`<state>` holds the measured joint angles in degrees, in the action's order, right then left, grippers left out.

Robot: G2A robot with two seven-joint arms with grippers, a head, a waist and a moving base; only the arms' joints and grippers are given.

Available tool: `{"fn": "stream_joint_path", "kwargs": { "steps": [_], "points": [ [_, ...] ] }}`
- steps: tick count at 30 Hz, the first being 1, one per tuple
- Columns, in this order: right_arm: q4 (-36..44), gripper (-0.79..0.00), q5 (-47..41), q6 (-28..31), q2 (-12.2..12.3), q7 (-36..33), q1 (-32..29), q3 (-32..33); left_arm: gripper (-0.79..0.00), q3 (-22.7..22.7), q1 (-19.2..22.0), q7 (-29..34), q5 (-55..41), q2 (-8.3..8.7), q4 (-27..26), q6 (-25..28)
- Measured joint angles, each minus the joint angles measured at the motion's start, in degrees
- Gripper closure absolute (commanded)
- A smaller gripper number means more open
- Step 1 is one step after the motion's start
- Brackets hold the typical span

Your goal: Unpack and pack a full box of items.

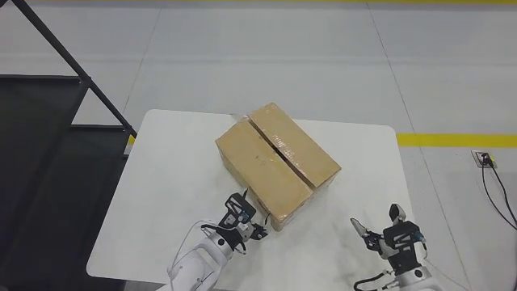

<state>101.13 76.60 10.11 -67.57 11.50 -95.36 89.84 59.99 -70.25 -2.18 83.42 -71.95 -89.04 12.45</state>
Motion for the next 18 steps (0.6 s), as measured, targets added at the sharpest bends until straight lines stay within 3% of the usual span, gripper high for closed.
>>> {"fn": "stream_joint_path", "kwargs": {
  "steps": [12,18],
  "points": [
    [-0.2,-0.785,-0.7,-0.2,-0.1,0.9,-0.7,0.7,-0.785,-3.5,2.3,0.2,0.5,-1.10,1.4,0.6],
    [0.9,-0.785,0.7,-0.2,-0.3,0.5,-0.4,-0.6,-0.785,-0.8,0.9,-2.0,-0.8,-0.80,0.1,-0.1]
  ]
}}
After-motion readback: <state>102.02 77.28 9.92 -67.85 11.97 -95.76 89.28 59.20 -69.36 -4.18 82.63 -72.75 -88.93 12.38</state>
